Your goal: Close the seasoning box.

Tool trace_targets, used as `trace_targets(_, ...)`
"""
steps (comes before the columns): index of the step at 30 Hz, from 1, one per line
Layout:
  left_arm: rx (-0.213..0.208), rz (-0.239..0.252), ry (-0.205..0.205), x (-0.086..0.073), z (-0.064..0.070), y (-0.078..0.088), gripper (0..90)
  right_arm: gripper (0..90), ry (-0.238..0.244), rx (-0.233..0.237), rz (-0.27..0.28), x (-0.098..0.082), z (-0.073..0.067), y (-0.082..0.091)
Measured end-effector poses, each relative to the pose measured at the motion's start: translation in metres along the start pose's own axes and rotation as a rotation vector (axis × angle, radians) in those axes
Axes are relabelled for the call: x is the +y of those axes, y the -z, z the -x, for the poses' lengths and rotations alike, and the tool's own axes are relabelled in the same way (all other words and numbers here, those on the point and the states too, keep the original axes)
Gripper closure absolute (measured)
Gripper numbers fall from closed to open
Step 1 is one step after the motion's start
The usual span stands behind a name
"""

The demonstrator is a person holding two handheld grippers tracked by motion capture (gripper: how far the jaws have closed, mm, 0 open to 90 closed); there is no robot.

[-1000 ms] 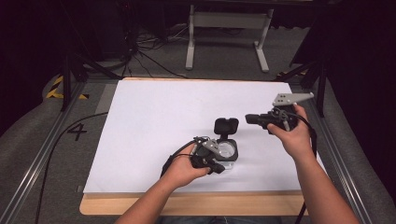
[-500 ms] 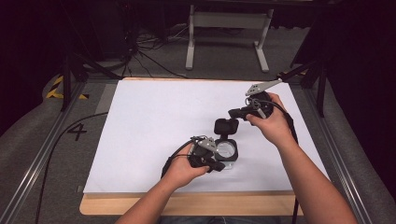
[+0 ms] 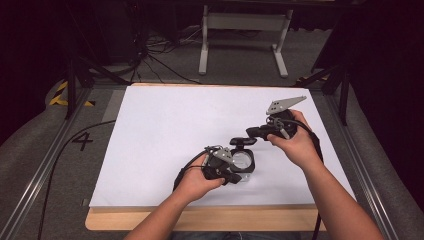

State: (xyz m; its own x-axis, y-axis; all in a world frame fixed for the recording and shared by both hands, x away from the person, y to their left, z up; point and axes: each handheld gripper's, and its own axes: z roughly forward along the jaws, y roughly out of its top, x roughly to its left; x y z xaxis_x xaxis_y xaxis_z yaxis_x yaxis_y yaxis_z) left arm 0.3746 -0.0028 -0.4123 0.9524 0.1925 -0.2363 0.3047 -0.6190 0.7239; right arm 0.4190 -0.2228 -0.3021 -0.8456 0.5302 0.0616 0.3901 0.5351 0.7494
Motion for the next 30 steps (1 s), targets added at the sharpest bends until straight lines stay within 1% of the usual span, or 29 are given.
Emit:
trace_targets(1, 0.001, 0.004, -0.005, 0.0, 0.0, 0.0, 89.7, 89.7, 0.005, 0.007, 0.001, -0.005, -0.004, 0.001)
trace_targets(3, -0.002, 0.007, -0.002, 0.0, 0.0, 0.0, 89.8, 89.7, 0.014, 0.015, 0.0, -0.009, -0.008, 0.001)
trace_targets(5, -0.003, 0.007, -0.001, 0.0, 0.0, 0.0, 89.7, 89.7, 0.015, 0.017, -0.002, -0.01, -0.01, 0.001)
trace_targets(6, -0.004, 0.005, 0.007, 0.0, 0.0, 0.0, 89.7, 89.7, 0.014, 0.022, -0.003, -0.015, -0.013, 0.001)
trace_targets(13, -0.001, 0.006, 0.007, 0.0, 0.0, 0.0, 89.8, 89.7, 0.012, 0.045, -0.014, -0.029, -0.021, -0.003)
trace_targets(14, 0.001, 0.008, 0.001, 0.0, 0.0, 0.0, 89.8, 89.7, 0.013, 0.047, -0.016, -0.031, -0.022, -0.004)
trace_targets(25, -0.002, 0.006, 0.004, 0.001, 0.0, 0.0, 89.8, 89.7, 0.014, 0.077, -0.04, -0.045, -0.029, -0.014)
trace_targets(30, -0.002, 0.005, 0.003, 0.001, 0.0, 0.001, 89.7, 89.6, 0.009, 0.084, -0.055, -0.051, -0.03, -0.019)
